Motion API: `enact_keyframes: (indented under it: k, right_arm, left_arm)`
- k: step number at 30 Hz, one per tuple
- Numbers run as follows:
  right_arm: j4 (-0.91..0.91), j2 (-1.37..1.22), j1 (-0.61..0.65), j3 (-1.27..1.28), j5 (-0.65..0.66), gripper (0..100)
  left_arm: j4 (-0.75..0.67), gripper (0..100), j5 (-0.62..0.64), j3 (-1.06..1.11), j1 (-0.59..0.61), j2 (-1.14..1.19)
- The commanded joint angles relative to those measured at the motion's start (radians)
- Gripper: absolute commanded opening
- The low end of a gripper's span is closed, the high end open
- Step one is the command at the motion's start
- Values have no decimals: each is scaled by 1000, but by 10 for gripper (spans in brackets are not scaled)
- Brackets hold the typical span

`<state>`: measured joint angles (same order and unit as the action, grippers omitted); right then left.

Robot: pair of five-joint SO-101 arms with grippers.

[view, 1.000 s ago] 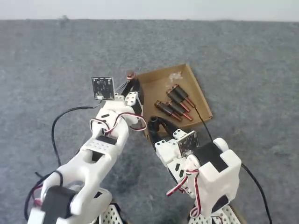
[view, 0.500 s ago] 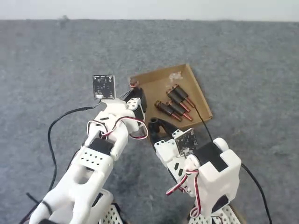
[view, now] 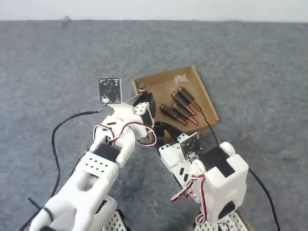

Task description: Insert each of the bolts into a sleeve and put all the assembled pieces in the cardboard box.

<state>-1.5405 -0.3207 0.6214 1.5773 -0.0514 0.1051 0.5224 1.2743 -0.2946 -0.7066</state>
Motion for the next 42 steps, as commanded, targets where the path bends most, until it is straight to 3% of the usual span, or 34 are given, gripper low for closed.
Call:
enact_keyframes:
  k: [1,9,37,42]
  right_arm:
    - [8,44,12,-23,6,6]
    - [8,44,12,-23,6,6]
    - [12,45,12,-15,-37,6]
    - [12,45,12,-14,-37,6]
  left_arm:
    - [14,12,3,-39,-3,-51]
    - [255,12,-38,-160,-3,-49]
    - [183,12,-71,-122,-44,-46]
    - [83,12,-64,-110,-40,-41]
